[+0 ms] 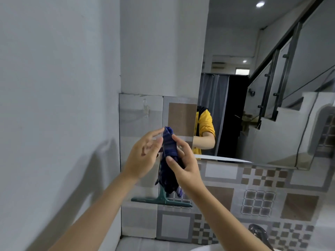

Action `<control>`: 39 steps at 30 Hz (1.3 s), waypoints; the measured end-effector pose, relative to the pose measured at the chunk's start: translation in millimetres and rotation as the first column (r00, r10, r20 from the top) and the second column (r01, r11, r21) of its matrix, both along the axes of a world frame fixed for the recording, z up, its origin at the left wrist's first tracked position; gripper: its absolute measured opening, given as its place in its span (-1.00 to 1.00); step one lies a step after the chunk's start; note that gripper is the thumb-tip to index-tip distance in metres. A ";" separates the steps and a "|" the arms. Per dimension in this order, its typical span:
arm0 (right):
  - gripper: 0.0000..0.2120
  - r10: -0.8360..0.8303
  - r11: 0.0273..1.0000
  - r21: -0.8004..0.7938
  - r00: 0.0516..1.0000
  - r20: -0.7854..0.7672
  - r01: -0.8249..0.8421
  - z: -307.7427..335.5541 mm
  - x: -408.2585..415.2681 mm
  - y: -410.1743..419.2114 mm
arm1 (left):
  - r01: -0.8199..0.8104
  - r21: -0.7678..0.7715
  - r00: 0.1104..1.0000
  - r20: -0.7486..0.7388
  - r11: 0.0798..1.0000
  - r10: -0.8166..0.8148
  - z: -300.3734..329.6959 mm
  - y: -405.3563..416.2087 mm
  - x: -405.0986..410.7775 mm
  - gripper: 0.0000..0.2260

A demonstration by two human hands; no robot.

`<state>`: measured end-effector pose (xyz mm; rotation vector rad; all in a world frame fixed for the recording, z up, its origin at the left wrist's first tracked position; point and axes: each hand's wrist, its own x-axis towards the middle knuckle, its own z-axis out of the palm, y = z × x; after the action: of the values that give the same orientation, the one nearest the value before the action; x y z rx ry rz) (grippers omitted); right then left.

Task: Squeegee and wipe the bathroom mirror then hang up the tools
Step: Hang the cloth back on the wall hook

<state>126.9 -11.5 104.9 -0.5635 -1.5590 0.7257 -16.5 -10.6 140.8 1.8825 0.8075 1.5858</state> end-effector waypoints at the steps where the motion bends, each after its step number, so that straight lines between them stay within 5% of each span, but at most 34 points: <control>1: -0.57 0.065 0.997 -0.030 0.997 -0.037 -0.066 4.0 -3.0 -3.0 | 0.012 -0.038 0.999 0.035 0.999 -0.010 2.1 -2.8 -4.7 -0.68; 15: -0.78 0.125 0.984 -0.113 0.986 -0.114 -0.138 43.8 -28.6 -7.3 | -0.180 -0.127 0.968 0.152 0.975 0.199 20.2 -23.6 -34.2 -0.86; 25: -0.78 -0.110 0.986 0.142 0.980 0.168 0.087 97.0 -15.8 22.7 | -0.270 -0.173 0.945 0.140 0.947 0.295 58.8 -9.9 -41.0 -0.73; 30: -0.78 -0.416 0.889 0.377 0.803 0.427 0.260 124.5 -22.3 42.5 | -0.401 -0.078 0.911 0.069 0.913 0.406 80.7 0.6 -44.6 -0.80; 34: -0.83 -0.609 0.763 0.558 0.651 0.453 0.326 145.9 -30.7 55.1 | -0.572 0.061 0.809 -0.126 0.818 0.574 107.6 17.8 -48.1 -0.76; 39: -0.61 -0.703 0.701 0.618 0.489 0.516 0.356 168.9 -32.9 78.0 | -0.620 0.159 0.741 -0.204 0.769 0.639 133.6 40.0 -47.9 -0.78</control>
<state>94.0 66.5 273.8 -1.0277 -2.0203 -0.4518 -64.4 29.4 274.4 2.0068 1.6627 1.7918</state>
